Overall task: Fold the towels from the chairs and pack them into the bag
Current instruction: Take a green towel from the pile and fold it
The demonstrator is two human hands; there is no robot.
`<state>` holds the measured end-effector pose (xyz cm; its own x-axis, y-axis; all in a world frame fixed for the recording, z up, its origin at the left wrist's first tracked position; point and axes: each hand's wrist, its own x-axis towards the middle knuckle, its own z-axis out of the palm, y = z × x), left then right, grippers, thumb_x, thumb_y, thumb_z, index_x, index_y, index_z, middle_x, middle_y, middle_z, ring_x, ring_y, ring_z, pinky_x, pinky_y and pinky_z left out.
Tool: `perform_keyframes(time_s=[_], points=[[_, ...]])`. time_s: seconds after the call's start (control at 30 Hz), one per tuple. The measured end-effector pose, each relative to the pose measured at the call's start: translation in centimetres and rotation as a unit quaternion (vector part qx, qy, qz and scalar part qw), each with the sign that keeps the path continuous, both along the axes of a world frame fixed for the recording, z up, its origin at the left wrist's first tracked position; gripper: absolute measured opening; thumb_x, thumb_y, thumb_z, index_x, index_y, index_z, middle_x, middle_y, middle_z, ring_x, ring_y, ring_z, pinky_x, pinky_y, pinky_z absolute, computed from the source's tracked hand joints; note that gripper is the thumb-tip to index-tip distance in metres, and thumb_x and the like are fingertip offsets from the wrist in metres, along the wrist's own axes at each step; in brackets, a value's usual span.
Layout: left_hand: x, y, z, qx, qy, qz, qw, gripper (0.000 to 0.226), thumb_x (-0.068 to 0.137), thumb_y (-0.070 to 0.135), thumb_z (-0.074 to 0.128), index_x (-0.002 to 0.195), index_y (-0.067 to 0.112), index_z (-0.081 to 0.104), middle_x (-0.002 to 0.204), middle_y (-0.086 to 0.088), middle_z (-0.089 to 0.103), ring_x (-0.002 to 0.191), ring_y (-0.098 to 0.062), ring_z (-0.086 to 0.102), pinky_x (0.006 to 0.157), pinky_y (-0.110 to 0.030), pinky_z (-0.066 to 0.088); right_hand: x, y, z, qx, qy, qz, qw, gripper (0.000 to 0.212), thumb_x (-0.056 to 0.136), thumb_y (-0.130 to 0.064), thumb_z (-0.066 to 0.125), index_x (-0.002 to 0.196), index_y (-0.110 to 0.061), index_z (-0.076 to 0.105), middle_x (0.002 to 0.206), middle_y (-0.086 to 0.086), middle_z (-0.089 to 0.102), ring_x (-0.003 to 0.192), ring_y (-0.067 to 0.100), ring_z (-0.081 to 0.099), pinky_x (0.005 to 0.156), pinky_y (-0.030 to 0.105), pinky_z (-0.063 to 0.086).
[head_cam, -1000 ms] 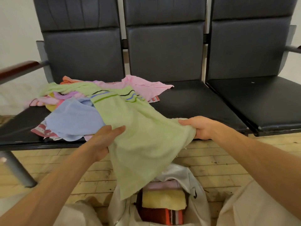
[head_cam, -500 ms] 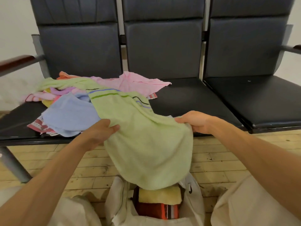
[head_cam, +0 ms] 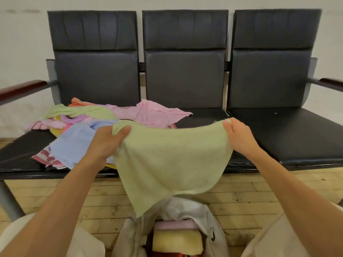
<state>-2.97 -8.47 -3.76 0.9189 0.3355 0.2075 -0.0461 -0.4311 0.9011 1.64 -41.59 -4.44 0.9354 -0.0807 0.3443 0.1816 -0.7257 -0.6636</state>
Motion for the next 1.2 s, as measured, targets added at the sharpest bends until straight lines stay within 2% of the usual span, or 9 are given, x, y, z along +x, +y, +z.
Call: perform_keyframes(time_s=[0.1, 0.23, 0.33, 0.43, 0.63, 0.7, 0.87, 1.03, 1.2], points=[[0.3, -0.3, -0.2, 0.044, -0.012, 0.021, 0.999, 0.03, 0.092, 0.037, 0.06, 0.088, 0.008, 0.066, 0.087, -0.006, 0.066, 0.085, -0.022, 0.059, 0.072, -0.036, 0.046, 0.1, -0.7, 0.0, -0.032, 0.047, -0.017, 0.998, 0.021, 0.103, -0.03, 0.041, 0.092, -0.015, 0.051, 0.088, 0.001, 0.054, 0.079, 0.016, 0.049, 0.069, 0.032, 0.037], [0.7, -0.4, -0.9, 0.084, -0.024, 0.068, 0.994, 0.04, 0.086, 0.037, 0.07, 0.107, 0.003, 0.062, 0.107, 0.001, 0.061, 0.1, -0.019, 0.055, 0.083, -0.034, 0.043, -0.3, -1.4, 0.2, 0.154, 0.064, -0.037, 0.985, 0.024, 0.095, -0.027, 0.061, 0.115, -0.013, 0.061, 0.111, -0.004, 0.058, 0.1, 0.013, 0.053, 0.083, 0.032, 0.043], [0.8, -0.6, -1.0, -0.042, 0.008, 0.095, 0.995, 0.055, 0.078, 0.039, 0.077, 0.122, 0.011, 0.06, 0.116, 0.002, 0.058, 0.11, -0.02, 0.054, 0.083, -0.033, 0.045, -0.6, -1.5, 0.5, 0.291, 0.1, -0.022, 0.951, 0.02, 0.094, -0.032, 0.062, 0.099, -0.015, 0.071, 0.102, 0.003, 0.068, 0.095, 0.018, 0.062, 0.08, 0.031, 0.05], [0.8, -0.4, -0.5, -0.269, 0.058, 0.06, 0.959, 0.033, 0.079, 0.039, 0.076, 0.101, 0.016, 0.067, 0.1, -0.005, 0.068, 0.093, -0.023, 0.064, 0.076, -0.036, 0.053, -0.7, -1.6, 0.8, 0.357, 0.119, -0.013, 0.926, 0.021, 0.093, -0.033, 0.063, 0.094, -0.014, 0.072, 0.096, 0.004, 0.068, 0.092, 0.018, 0.062, 0.083, 0.034, 0.053], [0.6, 0.8, 0.3, -0.341, 0.076, -0.071, 0.934, 0.024, 0.09, 0.019, 0.065, 0.112, 0.01, 0.066, 0.114, -0.016, 0.067, 0.103, -0.024, 0.065, 0.082, -0.034, 0.053, -0.9, -2.2, 1.0, 0.249, 0.121, 0.095, 0.956, 0.015, 0.084, -0.016, 0.073, 0.099, -0.017, 0.073, 0.103, 0.002, 0.07, 0.097, 0.016, 0.065, 0.078, 0.027, 0.052], [0.2, 1.6, 0.4, -0.27, 0.062, -0.126, 0.953, 0.025, 0.087, 0.005, 0.064, 0.109, 0.015, 0.068, 0.116, -0.015, 0.066, 0.106, -0.024, 0.063, 0.09, -0.031, 0.05, -0.9, -2.4, 1.0, 0.148, 0.113, 0.103, 0.977, 0.031, 0.075, -0.014, 0.082, 0.104, -0.018, 0.072, 0.104, -0.003, 0.068, 0.096, 0.013, 0.064, 0.079, 0.025, 0.051], [0.0, 1.8, -0.7, 0.14, 0.009, -0.101, 0.985, 0.023, 0.088, -0.003, 0.062, 0.097, 0.016, 0.069, 0.086, 0.002, 0.062, 0.079, -0.009, 0.052, 0.063, -0.009, 0.04, 0.2, -2.1, -0.5, -0.172, 0.064, 0.049, 0.982, 0.039, 0.072, -0.017, 0.082, 0.107, -0.025, 0.068, 0.107, 0.0, 0.054, 0.103, 0.019, 0.05, 0.082, 0.028, 0.042], [1.1, 2.5, -1.7, 0.347, -0.101, -0.095, 0.928, 0.022, 0.093, -0.004, 0.049, 0.097, 0.001, 0.071, 0.081, -0.013, 0.064, 0.082, -0.036, 0.059, 0.07, -0.033, 0.037, 0.8, -1.7, 0.4, -0.242, -0.026, 0.012, 0.97, 0.021, 0.095, -0.01, 0.056, 0.106, -0.015, 0.073, 0.1, 0.009, 0.059, 0.091, 0.023, 0.054, 0.075, 0.03, 0.046], [2.5, 2.8, 4.8, 0.398, -0.166, -0.038, 0.901, 0.023, 0.089, -0.007, 0.05, 0.084, -0.001, 0.071, 0.072, -0.021, 0.058, 0.072, -0.032, 0.049, 0.064, -0.038, 0.037, 1.5, -1.7, 6.4, -0.292, -0.06, -0.014, 0.954, 0.017, 0.097, -0.016, 0.05, 0.109, -0.01, 0.062, 0.109, 0.011, 0.05, 0.094, 0.023, 0.045, 0.071, 0.03, 0.04]])
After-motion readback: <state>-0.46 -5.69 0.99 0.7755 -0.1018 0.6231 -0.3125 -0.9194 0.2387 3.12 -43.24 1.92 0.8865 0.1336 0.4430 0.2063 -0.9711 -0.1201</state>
